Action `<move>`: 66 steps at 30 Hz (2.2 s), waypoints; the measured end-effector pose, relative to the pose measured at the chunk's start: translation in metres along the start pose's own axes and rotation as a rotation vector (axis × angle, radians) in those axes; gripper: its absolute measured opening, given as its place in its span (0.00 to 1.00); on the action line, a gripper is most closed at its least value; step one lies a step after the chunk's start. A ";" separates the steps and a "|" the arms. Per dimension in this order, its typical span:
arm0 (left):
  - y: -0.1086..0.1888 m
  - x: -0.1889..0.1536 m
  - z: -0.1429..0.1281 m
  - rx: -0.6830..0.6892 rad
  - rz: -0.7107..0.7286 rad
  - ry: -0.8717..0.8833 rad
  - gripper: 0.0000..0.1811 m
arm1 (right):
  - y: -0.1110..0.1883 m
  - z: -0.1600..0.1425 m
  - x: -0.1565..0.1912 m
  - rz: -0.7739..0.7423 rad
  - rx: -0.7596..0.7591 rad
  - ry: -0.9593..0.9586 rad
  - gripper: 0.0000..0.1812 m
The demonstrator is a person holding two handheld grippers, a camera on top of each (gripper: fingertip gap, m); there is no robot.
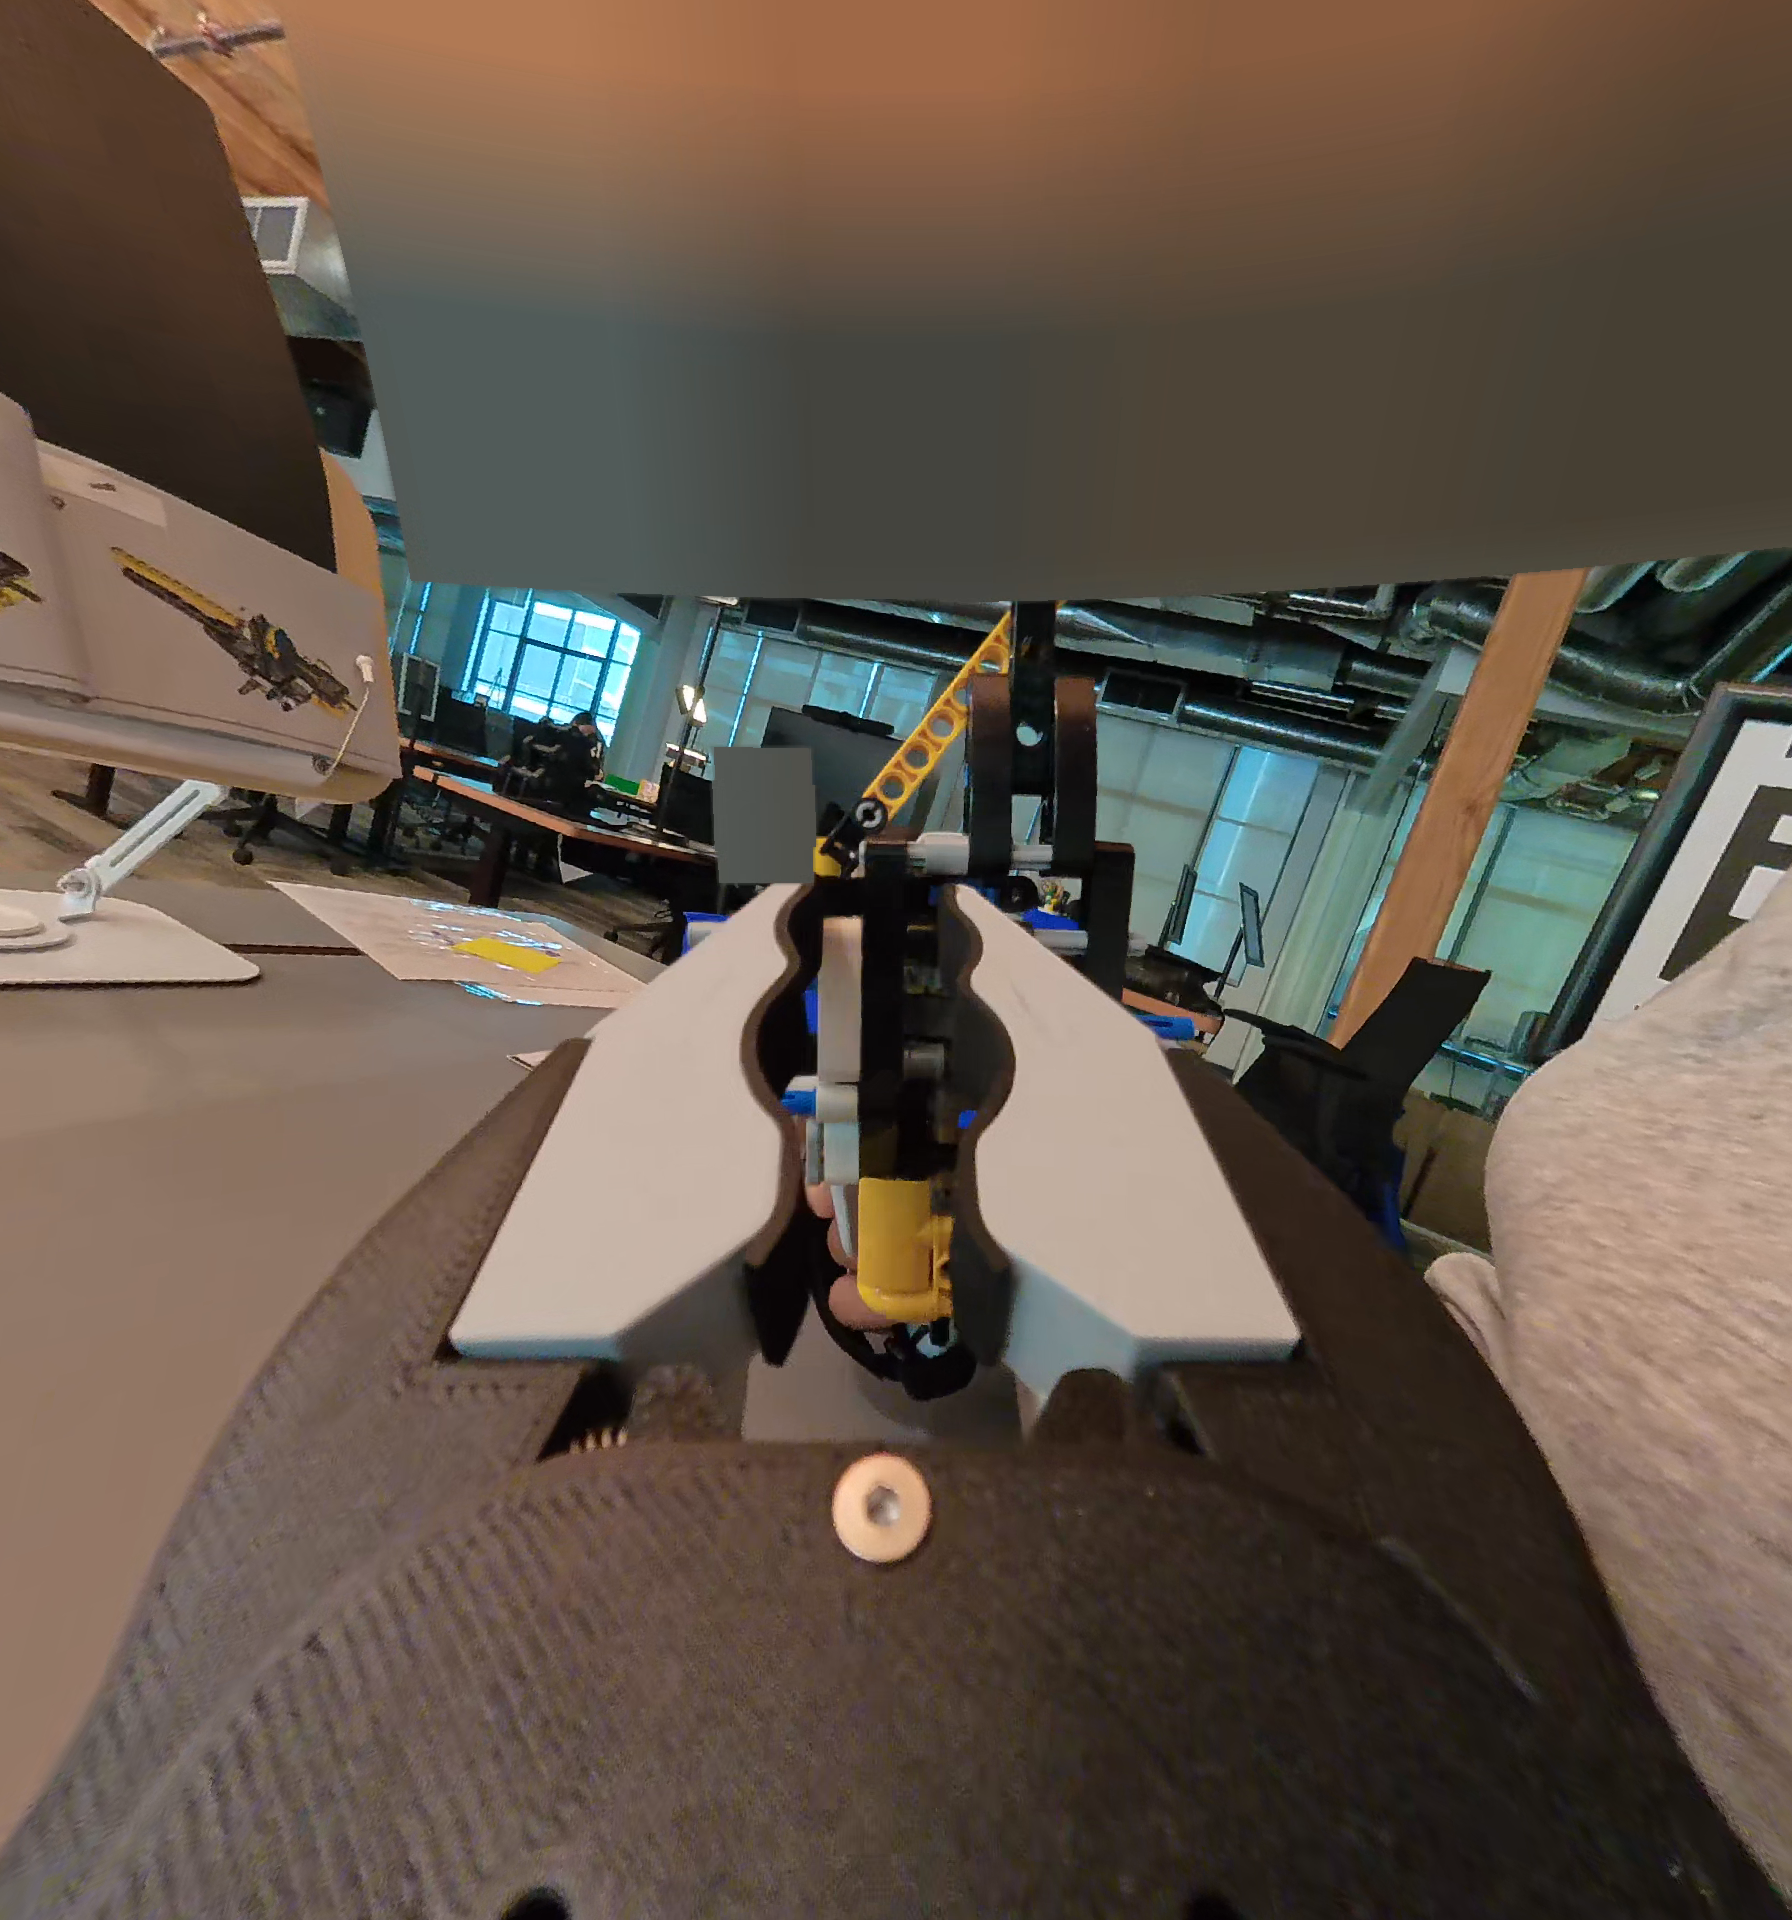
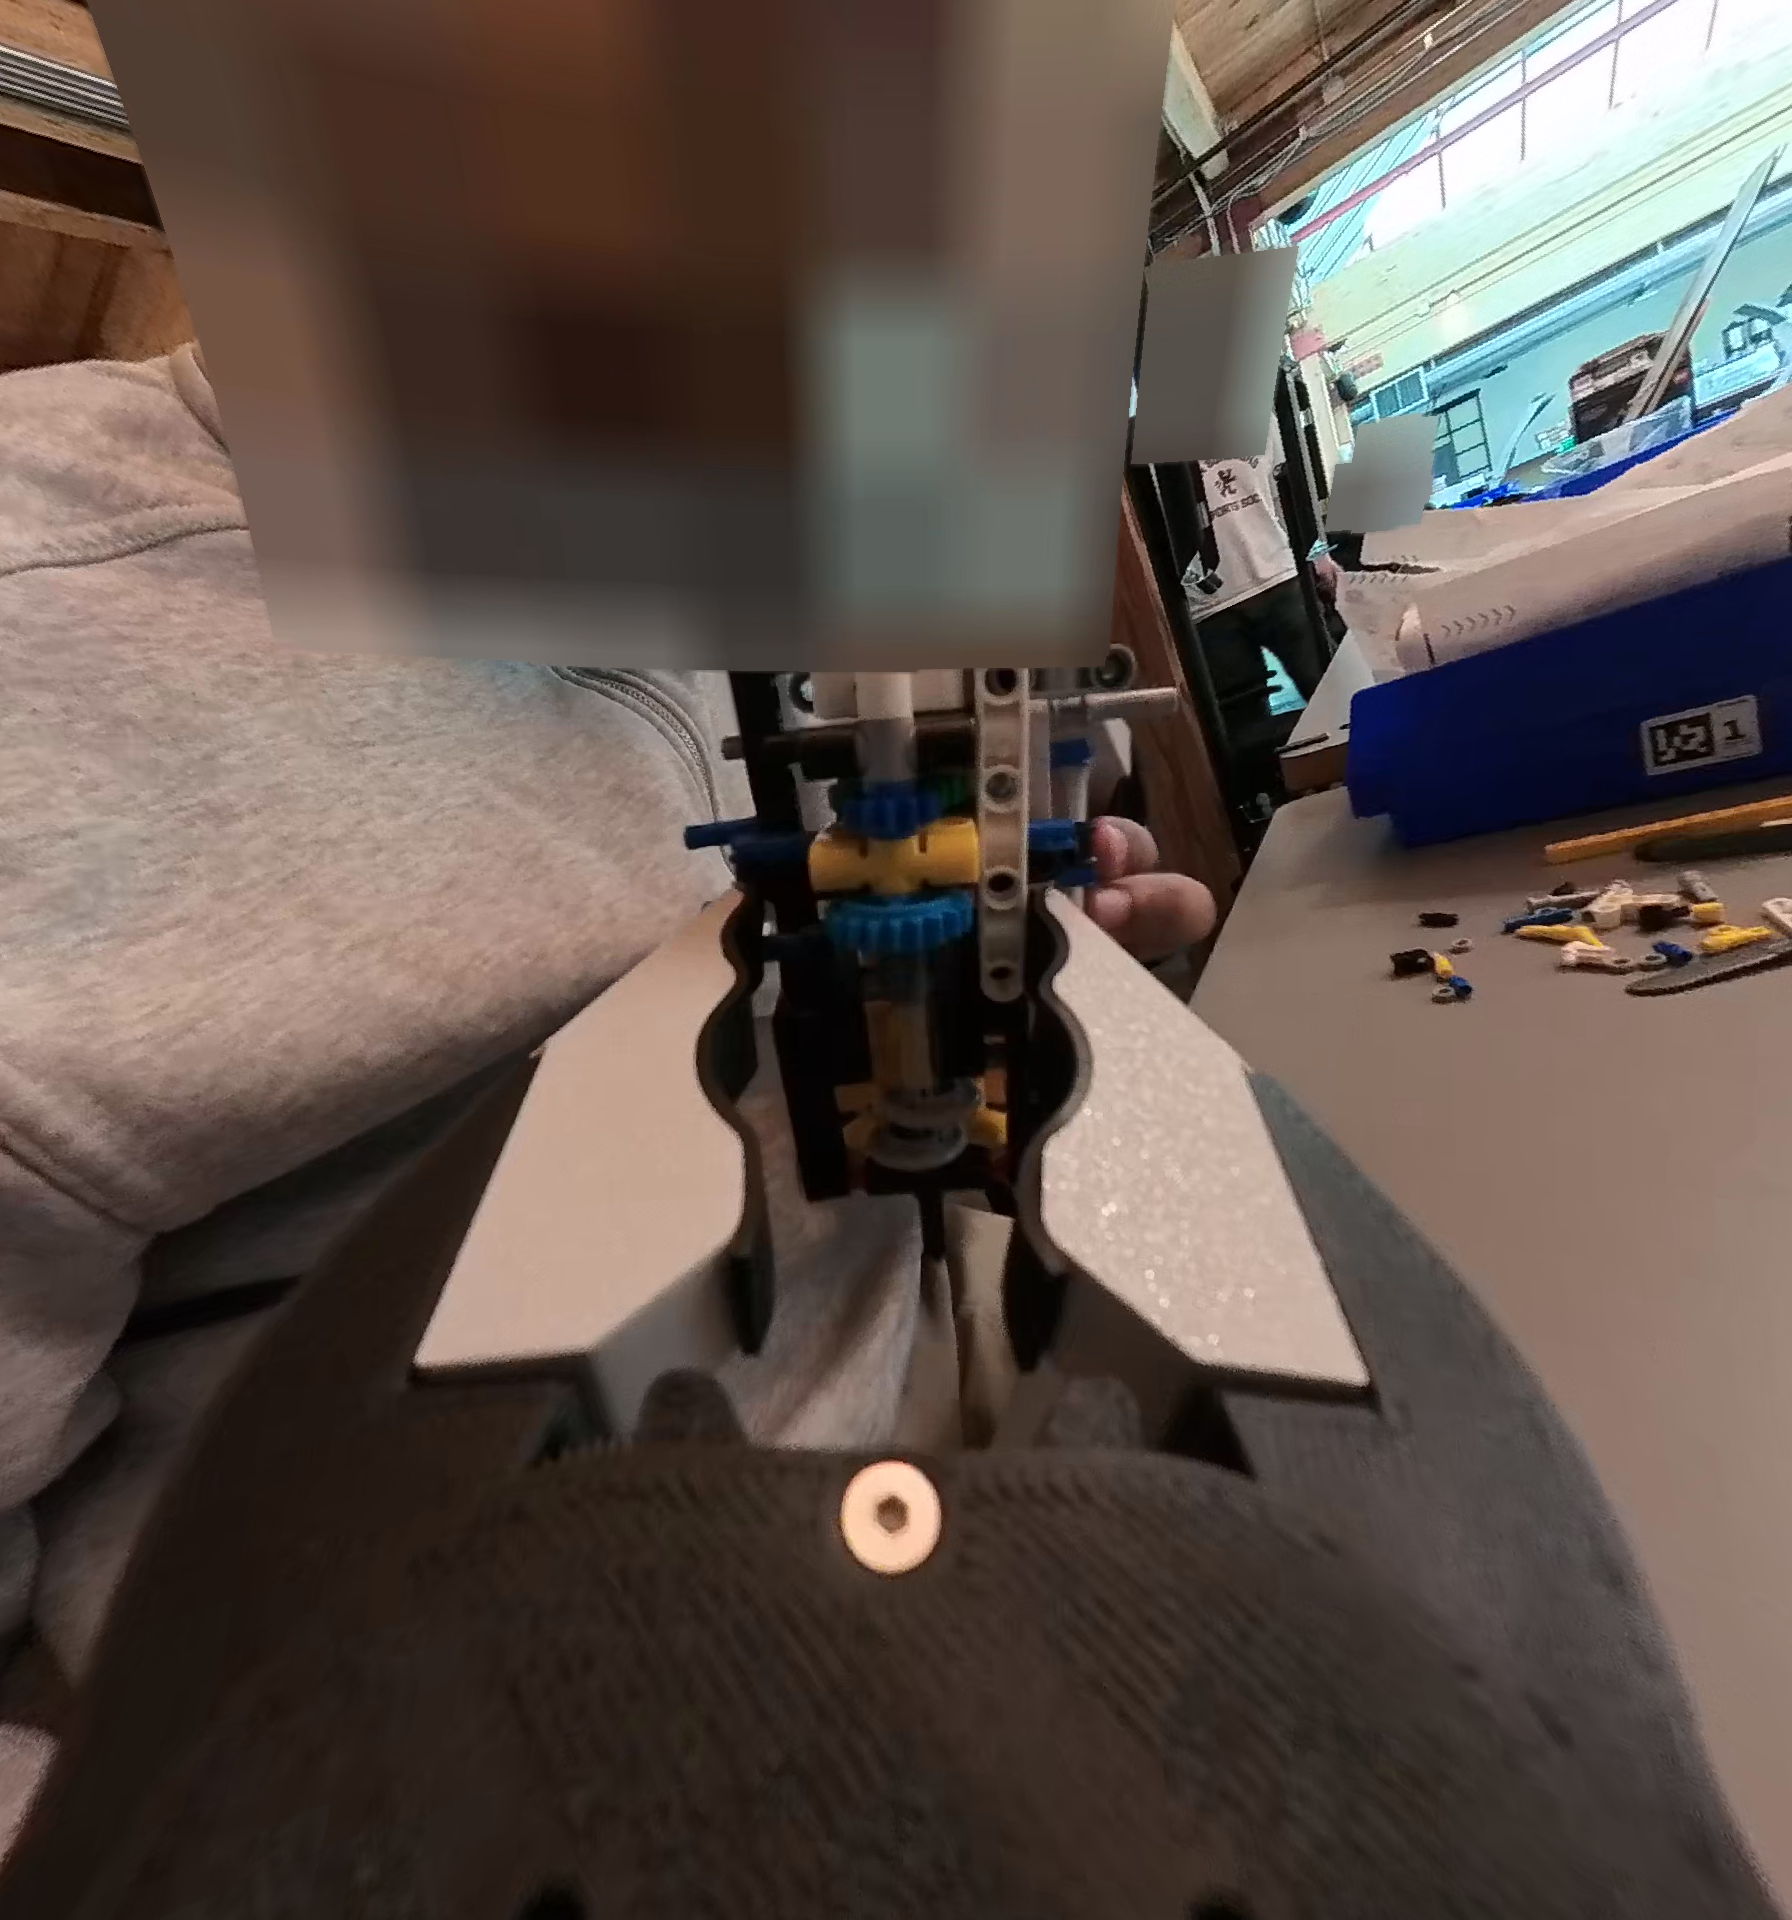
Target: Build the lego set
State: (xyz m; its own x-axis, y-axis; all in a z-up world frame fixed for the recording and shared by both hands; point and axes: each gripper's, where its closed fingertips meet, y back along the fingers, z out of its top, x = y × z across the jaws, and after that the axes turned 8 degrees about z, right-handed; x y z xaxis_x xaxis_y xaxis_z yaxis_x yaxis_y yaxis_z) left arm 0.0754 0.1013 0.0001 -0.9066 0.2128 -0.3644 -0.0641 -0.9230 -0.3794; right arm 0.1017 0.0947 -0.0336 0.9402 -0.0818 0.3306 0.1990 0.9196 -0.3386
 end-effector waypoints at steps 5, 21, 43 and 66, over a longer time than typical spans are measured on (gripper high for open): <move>0.001 -0.006 0.000 -0.005 -0.039 0.015 0.17 | 0.003 0.003 -0.001 -0.013 -0.023 0.007 0.27; 0.002 -0.013 0.002 -0.013 -0.118 0.154 0.28 | 0.004 -0.001 -0.006 -0.055 0.009 0.003 0.27; 0.000 -0.004 0.001 0.030 -0.024 0.109 0.25 | 0.003 -0.001 -0.010 -0.103 0.037 0.040 0.27; 0.002 -0.005 -0.001 0.060 -0.032 0.110 0.24 | 0.001 -0.003 -0.009 -0.096 0.050 0.039 0.27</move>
State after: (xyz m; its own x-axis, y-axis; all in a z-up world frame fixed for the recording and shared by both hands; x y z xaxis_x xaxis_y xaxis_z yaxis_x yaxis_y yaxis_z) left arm 0.0803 0.0988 0.0003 -0.8528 0.2732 -0.4450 -0.1201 -0.9320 -0.3421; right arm 0.0944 0.0955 -0.0395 0.9277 -0.1848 0.3244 0.2760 0.9246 -0.2627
